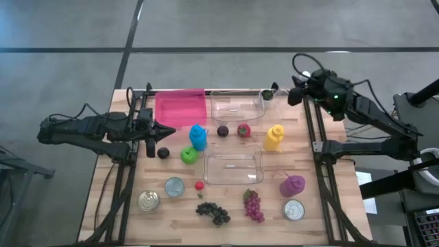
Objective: Pick & Place Food Item
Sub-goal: Put the transparent bottle into the top transparent bin
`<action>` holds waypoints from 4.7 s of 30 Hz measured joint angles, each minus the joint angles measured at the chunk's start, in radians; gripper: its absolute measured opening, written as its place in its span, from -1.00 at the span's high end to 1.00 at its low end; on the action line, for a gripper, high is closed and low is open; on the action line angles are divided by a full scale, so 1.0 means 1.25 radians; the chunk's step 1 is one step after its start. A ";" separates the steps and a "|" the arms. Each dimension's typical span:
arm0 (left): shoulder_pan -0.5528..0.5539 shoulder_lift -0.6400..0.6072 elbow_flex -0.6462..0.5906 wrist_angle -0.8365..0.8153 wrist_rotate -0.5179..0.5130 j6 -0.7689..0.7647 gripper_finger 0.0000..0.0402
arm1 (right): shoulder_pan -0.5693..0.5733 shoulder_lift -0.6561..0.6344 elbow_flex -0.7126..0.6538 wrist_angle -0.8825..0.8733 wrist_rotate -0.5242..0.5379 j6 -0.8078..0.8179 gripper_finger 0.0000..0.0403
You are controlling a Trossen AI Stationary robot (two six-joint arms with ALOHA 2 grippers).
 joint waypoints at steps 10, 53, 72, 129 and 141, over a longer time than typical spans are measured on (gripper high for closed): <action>0.000 0.000 0.000 0.000 0.000 0.000 0.93 | 0.000 0.126 0.168 -0.064 -0.100 -0.033 0.26; 0.000 0.000 0.000 -0.001 0.000 0.004 0.93 | -0.142 0.575 0.331 0.029 -0.365 -0.093 0.26; 0.000 0.000 0.000 -0.001 0.000 0.006 0.93 | -0.181 0.534 0.127 0.285 -0.361 -0.064 0.26; 0.000 0.000 0.000 0.000 0.000 0.004 0.93 | -0.181 0.488 0.074 0.275 -0.307 -0.053 -0.01; 0.000 0.000 0.000 0.000 0.000 0.004 0.93 | -0.181 0.488 0.074 0.275 -0.300 -0.053 -0.15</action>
